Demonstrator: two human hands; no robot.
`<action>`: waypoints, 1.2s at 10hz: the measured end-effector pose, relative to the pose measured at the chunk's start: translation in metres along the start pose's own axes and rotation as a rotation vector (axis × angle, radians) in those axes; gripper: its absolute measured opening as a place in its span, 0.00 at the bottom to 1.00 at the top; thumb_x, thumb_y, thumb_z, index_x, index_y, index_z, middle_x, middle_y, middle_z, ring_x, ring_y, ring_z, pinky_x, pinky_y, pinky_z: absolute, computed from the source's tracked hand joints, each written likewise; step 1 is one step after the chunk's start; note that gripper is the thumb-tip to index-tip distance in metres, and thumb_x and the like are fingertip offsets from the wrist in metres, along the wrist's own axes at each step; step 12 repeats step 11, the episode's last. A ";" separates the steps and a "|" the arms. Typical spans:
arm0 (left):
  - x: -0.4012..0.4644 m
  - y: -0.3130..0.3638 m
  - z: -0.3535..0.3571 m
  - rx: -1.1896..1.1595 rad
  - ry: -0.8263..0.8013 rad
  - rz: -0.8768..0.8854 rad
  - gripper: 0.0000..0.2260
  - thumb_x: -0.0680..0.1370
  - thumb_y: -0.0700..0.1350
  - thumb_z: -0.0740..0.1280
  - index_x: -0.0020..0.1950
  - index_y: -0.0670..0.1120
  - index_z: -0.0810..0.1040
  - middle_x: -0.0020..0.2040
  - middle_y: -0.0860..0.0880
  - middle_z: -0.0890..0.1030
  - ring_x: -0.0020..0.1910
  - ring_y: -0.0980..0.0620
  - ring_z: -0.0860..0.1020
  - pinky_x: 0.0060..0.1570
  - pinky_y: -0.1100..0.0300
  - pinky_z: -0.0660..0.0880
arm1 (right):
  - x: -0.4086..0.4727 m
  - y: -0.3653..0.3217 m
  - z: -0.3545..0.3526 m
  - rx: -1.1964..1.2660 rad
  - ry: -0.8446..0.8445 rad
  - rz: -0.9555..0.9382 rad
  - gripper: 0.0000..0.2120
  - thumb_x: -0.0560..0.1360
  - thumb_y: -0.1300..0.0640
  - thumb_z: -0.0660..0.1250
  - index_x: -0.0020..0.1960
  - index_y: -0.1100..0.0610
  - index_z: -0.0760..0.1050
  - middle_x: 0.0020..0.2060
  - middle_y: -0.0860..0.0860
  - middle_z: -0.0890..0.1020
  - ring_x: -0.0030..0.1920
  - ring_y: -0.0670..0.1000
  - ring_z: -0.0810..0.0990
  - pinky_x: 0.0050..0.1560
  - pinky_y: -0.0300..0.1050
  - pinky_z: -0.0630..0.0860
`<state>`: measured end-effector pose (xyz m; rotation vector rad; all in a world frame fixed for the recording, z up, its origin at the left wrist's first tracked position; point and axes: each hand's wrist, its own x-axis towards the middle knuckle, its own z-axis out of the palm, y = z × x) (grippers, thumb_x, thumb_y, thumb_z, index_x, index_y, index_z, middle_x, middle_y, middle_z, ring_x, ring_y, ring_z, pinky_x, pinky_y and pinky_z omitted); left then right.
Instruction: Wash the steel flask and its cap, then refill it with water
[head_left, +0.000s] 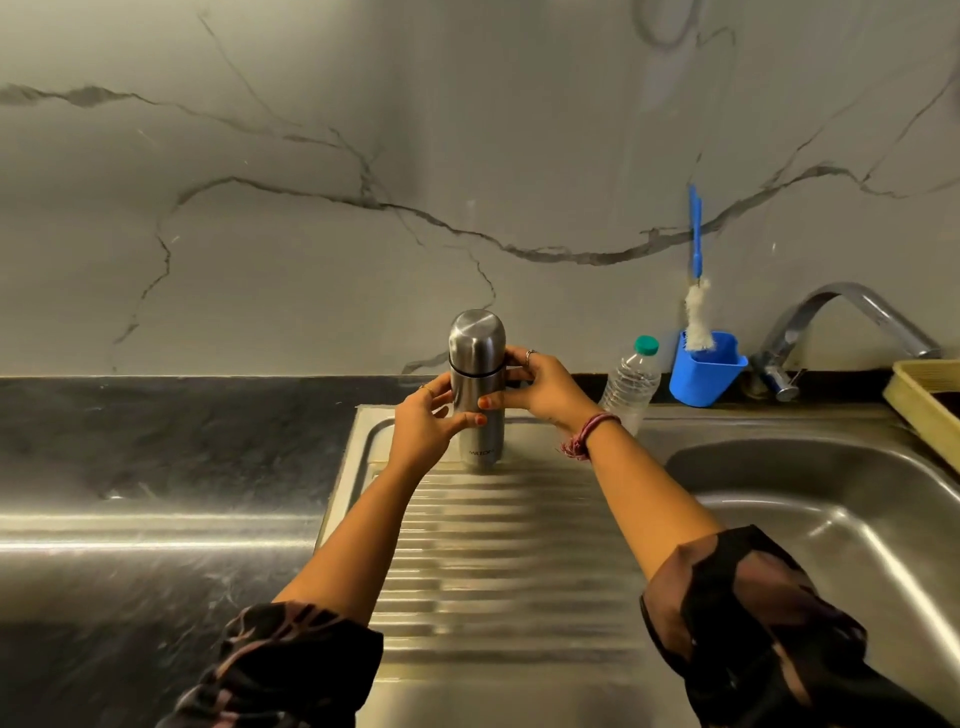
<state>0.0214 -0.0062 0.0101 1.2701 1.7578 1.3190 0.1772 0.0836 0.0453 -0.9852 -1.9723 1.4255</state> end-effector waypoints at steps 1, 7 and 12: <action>0.009 -0.006 0.001 -0.011 -0.010 -0.015 0.27 0.70 0.39 0.76 0.68 0.46 0.75 0.60 0.50 0.80 0.58 0.56 0.75 0.58 0.63 0.71 | 0.009 0.006 0.003 0.012 0.009 0.035 0.33 0.67 0.63 0.76 0.70 0.55 0.68 0.63 0.53 0.77 0.65 0.54 0.74 0.64 0.55 0.72; 0.028 -0.014 -0.003 0.029 -0.002 -0.038 0.28 0.70 0.38 0.77 0.68 0.47 0.75 0.62 0.46 0.81 0.60 0.55 0.76 0.62 0.55 0.72 | 0.022 0.010 0.008 0.034 0.020 0.054 0.31 0.69 0.64 0.73 0.69 0.54 0.67 0.64 0.54 0.76 0.67 0.55 0.72 0.66 0.56 0.70; 0.021 -0.009 -0.001 0.074 0.003 -0.066 0.32 0.72 0.36 0.75 0.74 0.46 0.70 0.67 0.45 0.77 0.66 0.47 0.75 0.60 0.58 0.72 | 0.015 0.005 0.012 0.101 0.036 0.025 0.36 0.72 0.66 0.71 0.74 0.54 0.59 0.70 0.53 0.69 0.70 0.55 0.68 0.68 0.57 0.68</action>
